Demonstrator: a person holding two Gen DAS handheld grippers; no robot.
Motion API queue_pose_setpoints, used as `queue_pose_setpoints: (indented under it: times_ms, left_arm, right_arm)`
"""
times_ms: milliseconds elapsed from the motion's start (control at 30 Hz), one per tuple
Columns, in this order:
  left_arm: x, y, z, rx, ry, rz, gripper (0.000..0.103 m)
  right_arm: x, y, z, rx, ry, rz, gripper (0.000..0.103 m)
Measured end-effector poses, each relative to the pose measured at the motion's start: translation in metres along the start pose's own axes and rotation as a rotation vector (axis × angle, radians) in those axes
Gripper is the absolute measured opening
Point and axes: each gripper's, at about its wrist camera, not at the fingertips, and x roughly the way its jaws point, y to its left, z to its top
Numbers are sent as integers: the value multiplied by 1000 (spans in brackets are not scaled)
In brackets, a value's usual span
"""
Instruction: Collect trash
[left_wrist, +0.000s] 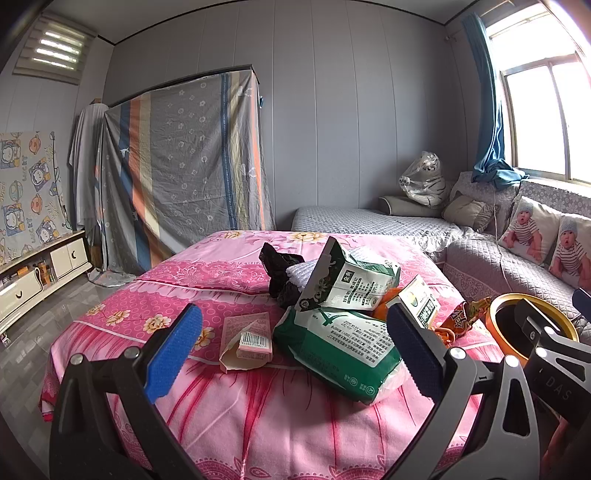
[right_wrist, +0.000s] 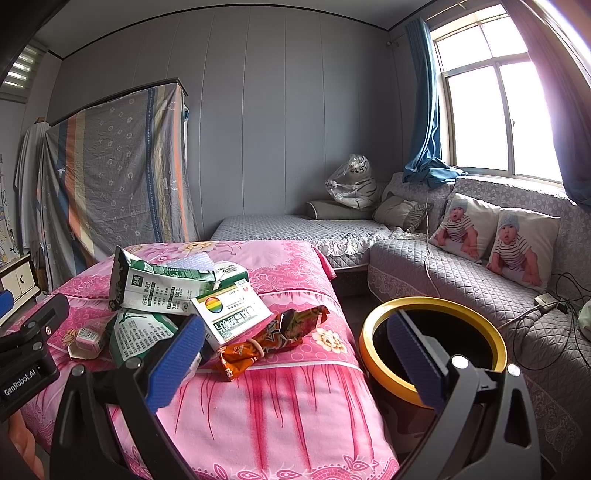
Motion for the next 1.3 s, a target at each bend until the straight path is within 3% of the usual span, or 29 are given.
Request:
queue_pose_setpoints:
  times_ms: [900, 1033, 1200, 1300]
  left_arm:
    - [3, 4, -7, -27, 28, -5, 96]
    - [9, 4, -11, -34, 72, -63, 96]
    - [9, 1, -9, -15, 42, -180, 96]
    - [20, 0, -4, 3, 76, -205, 96]
  right_arm:
    - [-3, -9, 1, 22, -27, -13, 96]
    - [-3, -19, 5, 57, -36, -34, 96]
    - [0, -27, 5, 83, -25, -37, 96]
    - [2, -31, 5, 95, -21, -20, 96]
